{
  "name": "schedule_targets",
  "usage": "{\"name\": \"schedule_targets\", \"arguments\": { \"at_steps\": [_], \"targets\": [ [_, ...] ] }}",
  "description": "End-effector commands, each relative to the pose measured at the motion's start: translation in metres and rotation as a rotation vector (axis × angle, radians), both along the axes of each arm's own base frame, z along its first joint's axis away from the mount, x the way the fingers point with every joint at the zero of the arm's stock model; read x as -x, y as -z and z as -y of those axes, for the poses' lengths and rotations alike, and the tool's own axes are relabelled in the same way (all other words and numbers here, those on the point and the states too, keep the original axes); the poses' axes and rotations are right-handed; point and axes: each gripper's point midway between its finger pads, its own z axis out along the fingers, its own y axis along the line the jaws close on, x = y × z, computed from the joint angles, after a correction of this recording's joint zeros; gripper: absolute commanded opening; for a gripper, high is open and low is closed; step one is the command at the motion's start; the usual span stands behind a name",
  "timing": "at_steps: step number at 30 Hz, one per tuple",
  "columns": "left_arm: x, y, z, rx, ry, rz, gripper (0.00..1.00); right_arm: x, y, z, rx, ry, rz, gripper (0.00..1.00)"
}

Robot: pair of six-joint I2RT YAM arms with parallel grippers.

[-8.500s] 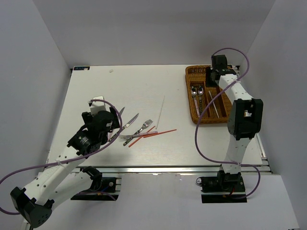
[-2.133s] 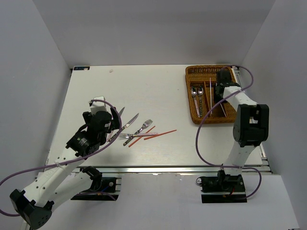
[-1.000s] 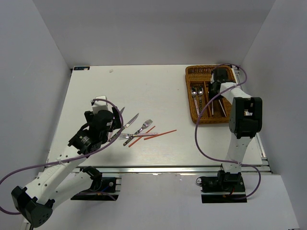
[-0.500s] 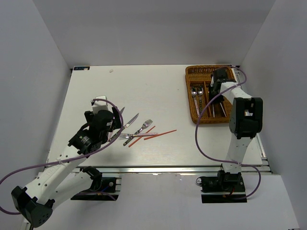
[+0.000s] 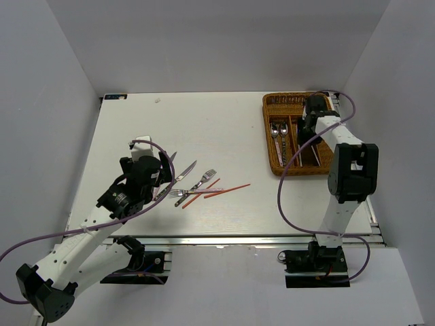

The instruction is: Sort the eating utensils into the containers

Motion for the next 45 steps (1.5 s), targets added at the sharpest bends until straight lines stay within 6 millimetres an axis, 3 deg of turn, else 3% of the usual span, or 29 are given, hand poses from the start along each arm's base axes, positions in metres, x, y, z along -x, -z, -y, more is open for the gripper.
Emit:
{"name": "schedule_targets", "arguments": {
  "at_steps": [1, 4, 8, 23, 32, 38, 45],
  "targets": [
    [0.0, -0.002, 0.0, 0.004, 0.005, 0.008, 0.98, -0.013, -0.047, 0.011, 0.063, 0.029, 0.125, 0.43],
    [0.0, -0.002, 0.0, 0.006, 0.005, 0.011, 0.98, -0.017, -0.049, 0.018, 0.105, 0.028, 0.132, 0.35],
    [0.0, -0.002, -0.001, 0.006, 0.005, 0.011, 0.98, -0.016, -0.032, 0.018, 0.116, 0.017, 0.091, 0.26],
    [0.001, -0.002, 0.0, 0.006, 0.008, 0.01, 0.98, -0.014, 0.0, 0.031, 0.245, 0.036, 0.023, 0.29],
    [0.001, -0.003, 0.0, 0.009, 0.009, 0.012, 0.98, -0.012, 0.023, 0.029, 0.272, 0.018, -0.022, 0.18],
    [0.001, -0.003, 0.0, 0.009, 0.009, 0.012, 0.98, -0.014, 0.022, 0.022, 0.253, 0.013, -0.013, 0.0],
    [0.001, -0.003, 0.0, 0.009, 0.008, 0.014, 0.98, -0.03, -0.006, 0.007, 0.175, 0.016, 0.128, 0.0]
  ]
}}
